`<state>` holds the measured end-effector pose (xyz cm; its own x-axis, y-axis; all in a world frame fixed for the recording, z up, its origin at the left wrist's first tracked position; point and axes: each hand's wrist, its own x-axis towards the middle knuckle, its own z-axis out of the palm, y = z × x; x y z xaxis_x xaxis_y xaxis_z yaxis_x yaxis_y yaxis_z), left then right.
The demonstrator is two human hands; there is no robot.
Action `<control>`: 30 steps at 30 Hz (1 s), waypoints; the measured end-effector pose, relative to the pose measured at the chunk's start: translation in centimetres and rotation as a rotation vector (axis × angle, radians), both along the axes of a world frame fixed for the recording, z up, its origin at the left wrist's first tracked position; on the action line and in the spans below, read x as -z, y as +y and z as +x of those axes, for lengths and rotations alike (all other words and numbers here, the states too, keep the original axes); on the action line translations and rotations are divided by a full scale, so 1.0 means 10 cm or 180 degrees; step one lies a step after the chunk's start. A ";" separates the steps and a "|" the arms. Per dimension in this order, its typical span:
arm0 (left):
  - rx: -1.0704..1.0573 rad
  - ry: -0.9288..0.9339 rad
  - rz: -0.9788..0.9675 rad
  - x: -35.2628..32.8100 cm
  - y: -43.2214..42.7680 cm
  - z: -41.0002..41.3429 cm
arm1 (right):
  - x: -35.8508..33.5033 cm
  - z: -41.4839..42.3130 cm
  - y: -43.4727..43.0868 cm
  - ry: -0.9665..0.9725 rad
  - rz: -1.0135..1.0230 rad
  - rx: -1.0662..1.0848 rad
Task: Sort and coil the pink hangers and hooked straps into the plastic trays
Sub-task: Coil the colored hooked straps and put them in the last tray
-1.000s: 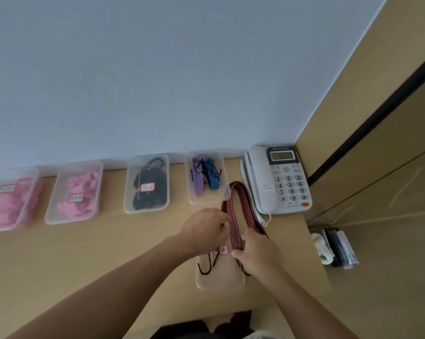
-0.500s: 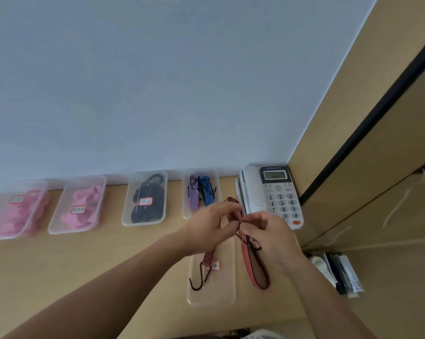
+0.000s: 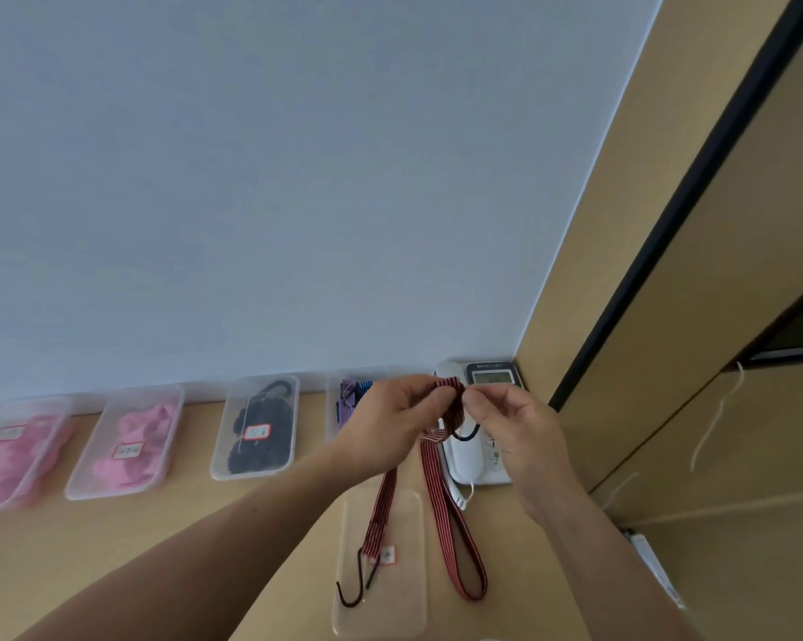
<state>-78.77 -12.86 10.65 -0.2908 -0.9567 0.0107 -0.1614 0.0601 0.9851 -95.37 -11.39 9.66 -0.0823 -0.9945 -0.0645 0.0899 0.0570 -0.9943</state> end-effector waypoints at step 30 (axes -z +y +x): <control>-0.0436 0.0298 0.0650 -0.17 0.03 0.10 | 0.02 0.24 0.25 -0.0277 0.0047 -0.0321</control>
